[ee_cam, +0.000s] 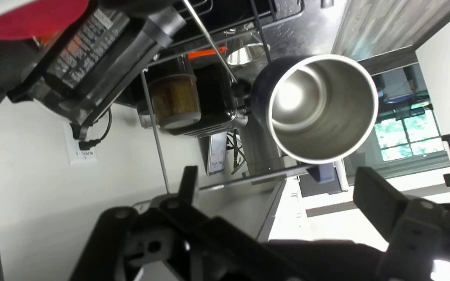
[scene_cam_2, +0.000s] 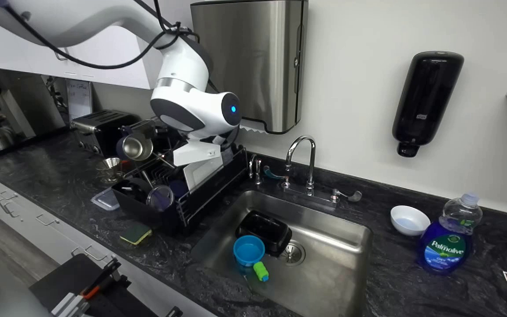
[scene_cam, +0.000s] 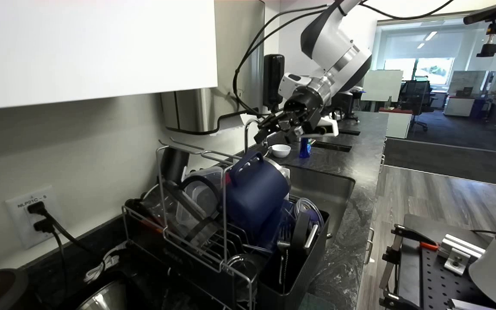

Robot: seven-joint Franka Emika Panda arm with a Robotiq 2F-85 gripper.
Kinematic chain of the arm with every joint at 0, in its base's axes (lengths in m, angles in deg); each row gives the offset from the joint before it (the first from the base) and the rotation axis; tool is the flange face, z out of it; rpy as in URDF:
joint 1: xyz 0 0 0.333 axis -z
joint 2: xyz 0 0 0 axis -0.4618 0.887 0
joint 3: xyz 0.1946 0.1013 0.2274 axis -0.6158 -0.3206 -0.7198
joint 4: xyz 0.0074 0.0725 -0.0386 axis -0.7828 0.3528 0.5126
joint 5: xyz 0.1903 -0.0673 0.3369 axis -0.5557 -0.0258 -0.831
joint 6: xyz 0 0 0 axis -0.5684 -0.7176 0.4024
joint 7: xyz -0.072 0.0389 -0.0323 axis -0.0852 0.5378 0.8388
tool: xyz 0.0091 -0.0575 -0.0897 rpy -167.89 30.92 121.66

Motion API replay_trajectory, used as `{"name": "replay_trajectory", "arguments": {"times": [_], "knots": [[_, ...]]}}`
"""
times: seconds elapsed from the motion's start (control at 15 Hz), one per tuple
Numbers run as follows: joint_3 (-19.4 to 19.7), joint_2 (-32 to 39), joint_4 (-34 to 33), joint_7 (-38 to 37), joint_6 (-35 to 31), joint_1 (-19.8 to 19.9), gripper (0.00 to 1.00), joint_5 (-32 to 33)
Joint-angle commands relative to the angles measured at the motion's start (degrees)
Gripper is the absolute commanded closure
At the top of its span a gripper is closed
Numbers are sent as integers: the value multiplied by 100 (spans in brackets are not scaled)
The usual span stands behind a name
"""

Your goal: Take the mug out of the sink and put it on the dish rack

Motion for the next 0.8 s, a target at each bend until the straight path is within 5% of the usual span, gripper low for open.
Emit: {"name": "replay_trajectory", "arguments": {"times": [0.0,0.73], "knots": [[86,-747,238,-248,206,175,0,303],[357,-2131,717,-386,-405,698,0,791]]}}
